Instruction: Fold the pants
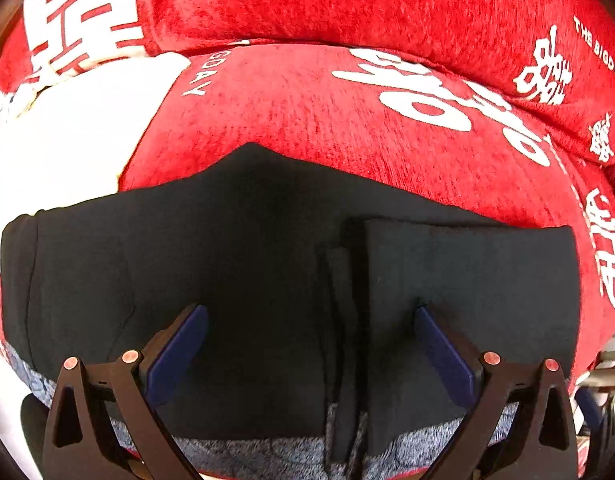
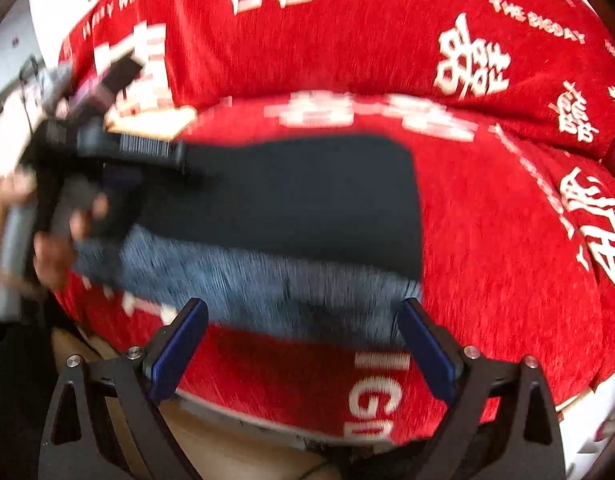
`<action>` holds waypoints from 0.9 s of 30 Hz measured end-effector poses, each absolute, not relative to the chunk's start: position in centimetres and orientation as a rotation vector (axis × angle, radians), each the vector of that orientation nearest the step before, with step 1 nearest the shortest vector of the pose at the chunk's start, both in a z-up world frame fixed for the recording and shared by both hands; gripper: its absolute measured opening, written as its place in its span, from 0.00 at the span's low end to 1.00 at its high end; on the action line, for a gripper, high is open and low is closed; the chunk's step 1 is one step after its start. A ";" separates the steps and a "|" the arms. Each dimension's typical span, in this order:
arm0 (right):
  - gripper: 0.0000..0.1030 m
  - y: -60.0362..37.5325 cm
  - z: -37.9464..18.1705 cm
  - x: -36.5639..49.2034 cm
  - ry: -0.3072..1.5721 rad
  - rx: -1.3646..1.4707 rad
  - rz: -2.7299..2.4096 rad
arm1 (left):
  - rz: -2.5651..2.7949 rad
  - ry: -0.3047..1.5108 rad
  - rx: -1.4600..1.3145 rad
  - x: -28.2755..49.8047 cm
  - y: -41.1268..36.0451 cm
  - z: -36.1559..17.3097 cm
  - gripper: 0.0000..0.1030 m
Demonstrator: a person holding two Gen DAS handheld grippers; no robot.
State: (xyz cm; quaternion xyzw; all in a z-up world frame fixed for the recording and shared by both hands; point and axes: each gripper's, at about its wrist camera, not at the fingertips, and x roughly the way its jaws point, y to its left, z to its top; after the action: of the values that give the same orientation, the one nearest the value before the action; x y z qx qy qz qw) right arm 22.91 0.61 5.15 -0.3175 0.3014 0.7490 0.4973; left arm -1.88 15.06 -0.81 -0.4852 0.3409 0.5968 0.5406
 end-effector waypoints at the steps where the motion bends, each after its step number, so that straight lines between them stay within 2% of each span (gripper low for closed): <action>1: 0.95 1.0 5.1 22.5 0.740 -0.764 1.824 | 1.412 0.802 -1.165 -2.1 14.6 -0.8 1.00; 5: 0.94 2.2 2.5 20.0 0.752 -0.907 1.780 | 1.412 0.788 -1.173 -3.1 12.6 -0.5 1.00; 8: 0.95 2.2 3.4 19.5 0.729 -0.874 1.802 | 1.434 0.744 -1.165 -4.4 9.8 0.4 1.00; 11: 0.95 3.0 4.4 18.6 0.712 -0.824 1.829 | 1.440 0.782 -1.145 -4.4 8.5 -0.1 1.00; 18: 0.95 6.5 1.5 14.2 0.637 -1.008 1.740 | 1.449 0.868 -1.103 -3.6 7.9 -1.7 1.00; 23: 0.95 5.9 2.5 11.9 0.603 -0.976 1.822 | 1.519 0.804 -1.107 -7.6 6.6 -0.4 1.00; 27: 0.96 6.5 1.5 9.0 0.543 -1.025 1.811 | 1.598 0.782 -1.192 -12.2 6.4 -1.7 1.00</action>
State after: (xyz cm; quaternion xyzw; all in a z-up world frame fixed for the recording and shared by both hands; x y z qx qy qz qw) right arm 8.98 6.51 1.53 -0.4191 0.2222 0.7409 0.4755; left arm -12.20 6.36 -1.73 -0.4884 0.3204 0.6549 0.4795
